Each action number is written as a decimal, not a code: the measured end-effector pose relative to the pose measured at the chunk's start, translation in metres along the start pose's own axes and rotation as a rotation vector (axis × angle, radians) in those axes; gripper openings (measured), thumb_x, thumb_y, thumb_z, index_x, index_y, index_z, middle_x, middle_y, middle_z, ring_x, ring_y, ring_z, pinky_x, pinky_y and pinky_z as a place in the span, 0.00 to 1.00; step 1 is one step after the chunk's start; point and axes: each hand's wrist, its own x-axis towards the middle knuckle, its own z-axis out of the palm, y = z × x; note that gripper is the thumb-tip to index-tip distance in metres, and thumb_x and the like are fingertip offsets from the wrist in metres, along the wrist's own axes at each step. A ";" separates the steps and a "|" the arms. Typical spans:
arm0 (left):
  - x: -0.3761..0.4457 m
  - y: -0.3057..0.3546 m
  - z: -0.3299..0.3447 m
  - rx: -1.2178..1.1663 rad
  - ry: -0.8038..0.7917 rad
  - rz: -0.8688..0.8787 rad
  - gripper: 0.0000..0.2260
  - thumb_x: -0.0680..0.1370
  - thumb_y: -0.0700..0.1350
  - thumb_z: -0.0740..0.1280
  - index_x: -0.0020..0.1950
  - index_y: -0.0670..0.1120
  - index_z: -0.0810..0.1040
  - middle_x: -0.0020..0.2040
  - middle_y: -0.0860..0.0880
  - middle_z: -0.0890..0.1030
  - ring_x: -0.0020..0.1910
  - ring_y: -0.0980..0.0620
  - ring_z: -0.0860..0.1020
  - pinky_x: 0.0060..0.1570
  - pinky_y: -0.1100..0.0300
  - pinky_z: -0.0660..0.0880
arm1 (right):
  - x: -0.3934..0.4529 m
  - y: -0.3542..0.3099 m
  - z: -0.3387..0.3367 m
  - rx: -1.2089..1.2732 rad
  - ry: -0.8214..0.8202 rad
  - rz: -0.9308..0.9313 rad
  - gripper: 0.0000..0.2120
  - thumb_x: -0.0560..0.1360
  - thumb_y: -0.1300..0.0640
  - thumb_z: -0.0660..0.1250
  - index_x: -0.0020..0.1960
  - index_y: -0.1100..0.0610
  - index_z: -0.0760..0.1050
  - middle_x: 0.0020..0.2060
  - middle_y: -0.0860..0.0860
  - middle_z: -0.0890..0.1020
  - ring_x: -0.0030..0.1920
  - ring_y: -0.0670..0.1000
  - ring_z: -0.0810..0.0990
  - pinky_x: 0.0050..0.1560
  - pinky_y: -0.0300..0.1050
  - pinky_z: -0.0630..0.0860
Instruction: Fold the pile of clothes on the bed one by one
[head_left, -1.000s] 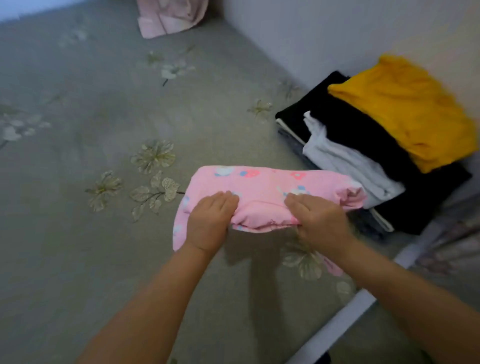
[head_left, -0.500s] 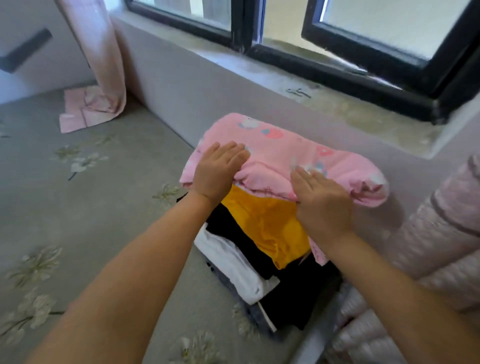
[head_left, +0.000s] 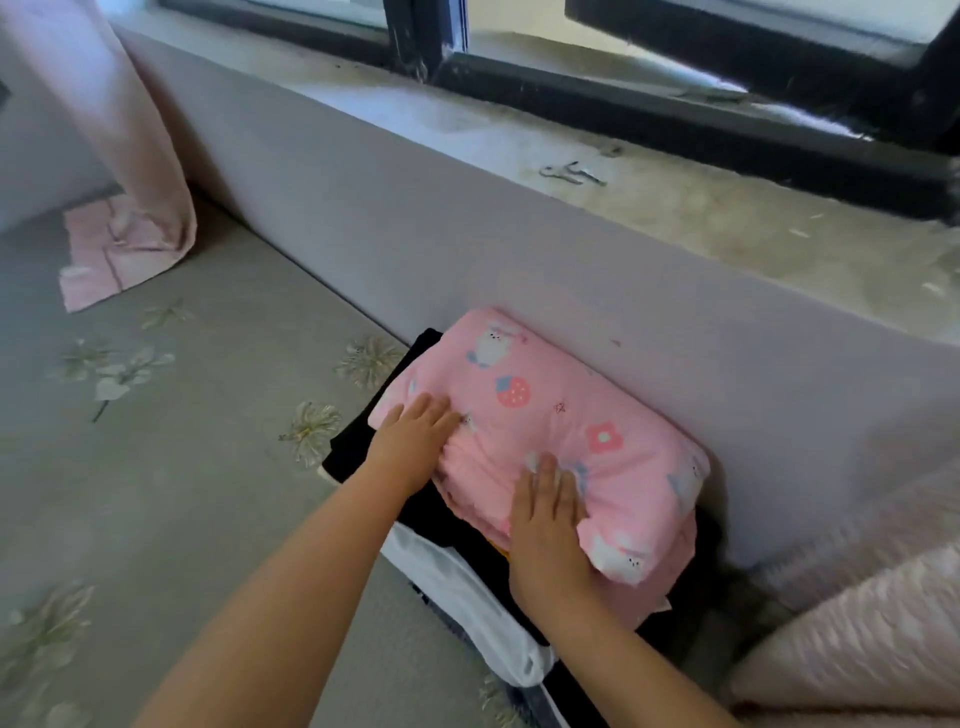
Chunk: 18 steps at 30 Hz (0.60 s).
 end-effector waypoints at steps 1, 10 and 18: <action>0.000 -0.002 -0.006 -0.013 -0.038 0.019 0.25 0.79 0.37 0.53 0.75 0.50 0.52 0.76 0.52 0.49 0.74 0.52 0.48 0.71 0.50 0.49 | -0.001 -0.001 0.000 0.058 -0.010 0.010 0.35 0.76 0.60 0.55 0.72 0.68 0.36 0.71 0.68 0.36 0.71 0.68 0.37 0.71 0.60 0.38; 0.015 0.041 -0.053 -0.284 0.443 -0.302 0.15 0.78 0.45 0.55 0.60 0.39 0.70 0.59 0.39 0.74 0.59 0.42 0.71 0.52 0.52 0.65 | -0.013 0.017 -0.002 0.701 0.161 0.029 0.35 0.76 0.48 0.63 0.74 0.59 0.49 0.75 0.52 0.43 0.74 0.52 0.41 0.70 0.42 0.36; 0.026 0.064 -0.014 -0.287 0.272 0.049 0.27 0.80 0.57 0.49 0.75 0.50 0.45 0.76 0.50 0.44 0.75 0.51 0.42 0.70 0.54 0.38 | -0.031 0.035 0.004 1.259 0.238 0.088 0.28 0.71 0.70 0.67 0.69 0.63 0.63 0.67 0.48 0.63 0.69 0.43 0.59 0.63 0.25 0.54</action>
